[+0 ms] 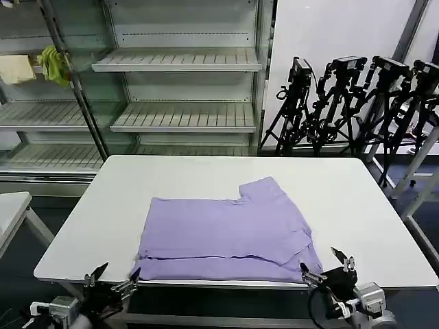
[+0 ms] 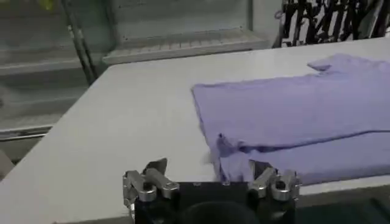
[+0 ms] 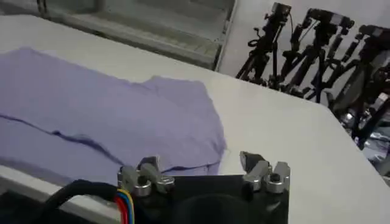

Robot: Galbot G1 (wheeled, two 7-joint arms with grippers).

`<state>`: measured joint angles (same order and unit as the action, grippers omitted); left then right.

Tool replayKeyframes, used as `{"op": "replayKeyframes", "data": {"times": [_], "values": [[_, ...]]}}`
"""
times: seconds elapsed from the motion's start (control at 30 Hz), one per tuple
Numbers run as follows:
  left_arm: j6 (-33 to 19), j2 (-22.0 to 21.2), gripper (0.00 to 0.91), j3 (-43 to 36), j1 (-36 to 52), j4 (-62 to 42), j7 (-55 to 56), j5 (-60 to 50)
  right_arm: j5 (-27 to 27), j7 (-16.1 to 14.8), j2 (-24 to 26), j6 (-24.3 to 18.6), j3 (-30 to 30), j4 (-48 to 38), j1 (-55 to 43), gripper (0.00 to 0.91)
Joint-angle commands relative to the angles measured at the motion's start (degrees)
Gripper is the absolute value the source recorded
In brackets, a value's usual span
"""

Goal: Fold and organize the clothes.

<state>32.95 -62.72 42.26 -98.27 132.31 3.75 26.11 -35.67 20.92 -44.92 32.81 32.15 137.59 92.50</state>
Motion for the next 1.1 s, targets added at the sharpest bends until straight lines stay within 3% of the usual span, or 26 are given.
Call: {"op": "replayKeyframes", "data": {"times": [0.03, 0.3, 0.43, 0.77, 1.1], "values": [[0.09, 1.28, 0.907, -0.62, 13.37, -4.84, -0.98, 1.92, -2.43, -1.05, -4.65, 0.27, -3.72, -8.56, -18.58, 0.907], [0.13, 3.59, 0.907, -6.94, 28.4, -17.8, -1.45, 4.98, -5.04, -1.69, -9.07, 0.42, -13.13, -22.43, -37.93, 0.907], [0.19, 2.99, 0.907, -10.32, 35.46, -24.27, -1.19, 7.99, -6.58, -0.13, -12.03, 0.37, -18.59, -32.0, -45.73, 0.907], [0.24, 1.8, 0.907, -16.03, 45.14, -36.06, -1.25, 7.94, -8.23, -0.41, -18.37, 0.41, -26.91, -48.69, -57.22, 0.907], [0.25, 1.2, 0.907, -20.01, 48.74, -40.7, -1.64, 7.54, -8.18, -0.91, -21.76, 0.39, -30.92, -56.34, -62.62, 0.907]]}}
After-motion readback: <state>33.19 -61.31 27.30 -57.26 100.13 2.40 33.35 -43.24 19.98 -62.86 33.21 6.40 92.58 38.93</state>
